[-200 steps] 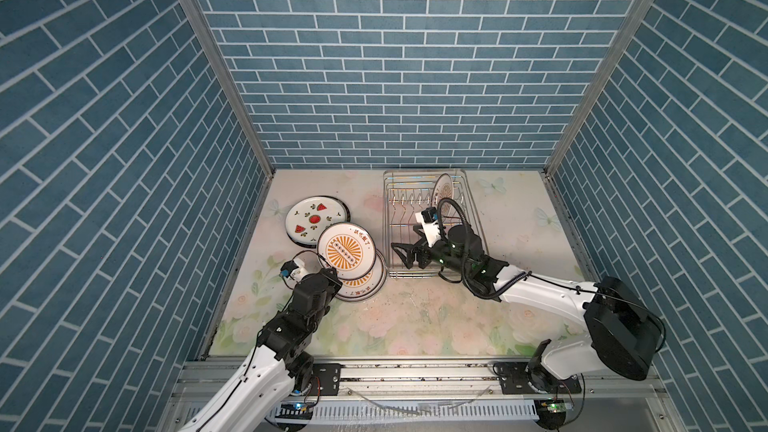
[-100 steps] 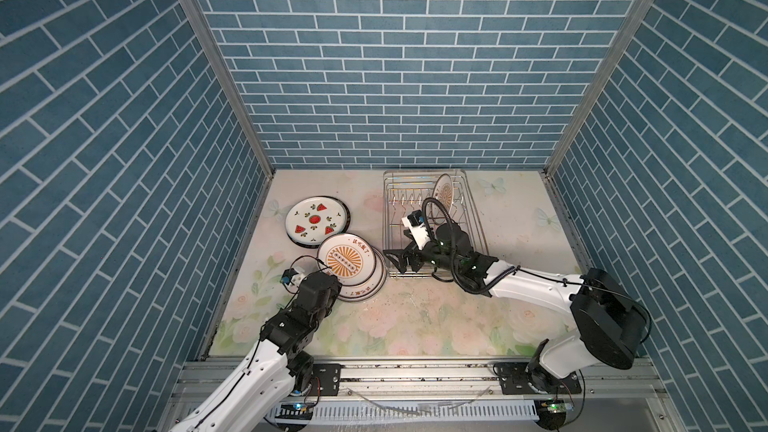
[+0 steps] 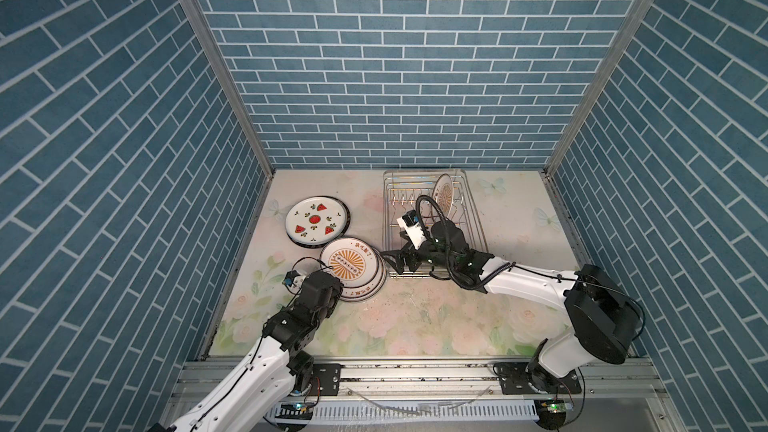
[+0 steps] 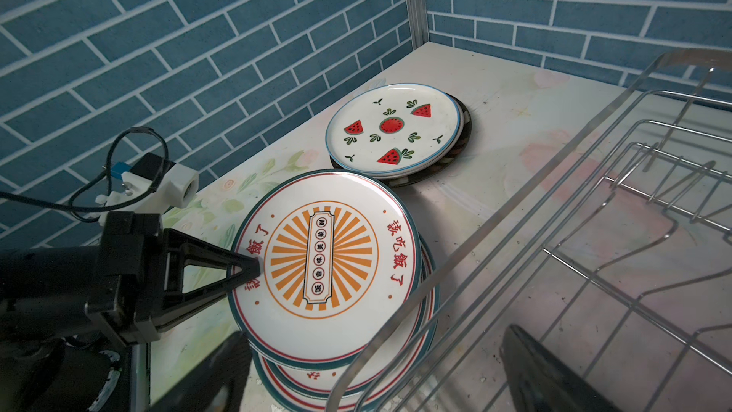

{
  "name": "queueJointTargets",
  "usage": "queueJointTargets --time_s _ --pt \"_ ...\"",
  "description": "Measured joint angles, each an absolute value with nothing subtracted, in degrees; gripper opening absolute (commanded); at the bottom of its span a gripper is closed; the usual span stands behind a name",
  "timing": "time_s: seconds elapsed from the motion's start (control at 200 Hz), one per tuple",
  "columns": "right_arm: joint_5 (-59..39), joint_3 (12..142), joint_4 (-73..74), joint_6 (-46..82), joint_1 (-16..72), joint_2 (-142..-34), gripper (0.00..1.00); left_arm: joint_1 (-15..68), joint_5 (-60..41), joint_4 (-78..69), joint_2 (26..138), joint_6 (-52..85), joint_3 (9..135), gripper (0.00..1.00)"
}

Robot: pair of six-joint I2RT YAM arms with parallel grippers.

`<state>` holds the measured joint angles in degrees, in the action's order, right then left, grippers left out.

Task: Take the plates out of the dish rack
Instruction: 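Lower the sunburst plate onto the lettered stack with the left gripper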

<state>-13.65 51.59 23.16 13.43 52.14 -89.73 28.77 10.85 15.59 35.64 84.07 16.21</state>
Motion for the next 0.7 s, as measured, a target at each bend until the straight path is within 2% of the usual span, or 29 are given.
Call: queueJointTargets --time_s 0.395,0.7 --pt "-14.4 51.6 22.6 13.4 52.1 -89.8 0.99 28.8 9.8 14.9 39.1 85.4 16.2 0.07" --pt "-14.2 51.6 22.9 13.4 52.1 -89.8 0.99 28.8 8.7 13.3 38.5 86.7 15.2 0.22"
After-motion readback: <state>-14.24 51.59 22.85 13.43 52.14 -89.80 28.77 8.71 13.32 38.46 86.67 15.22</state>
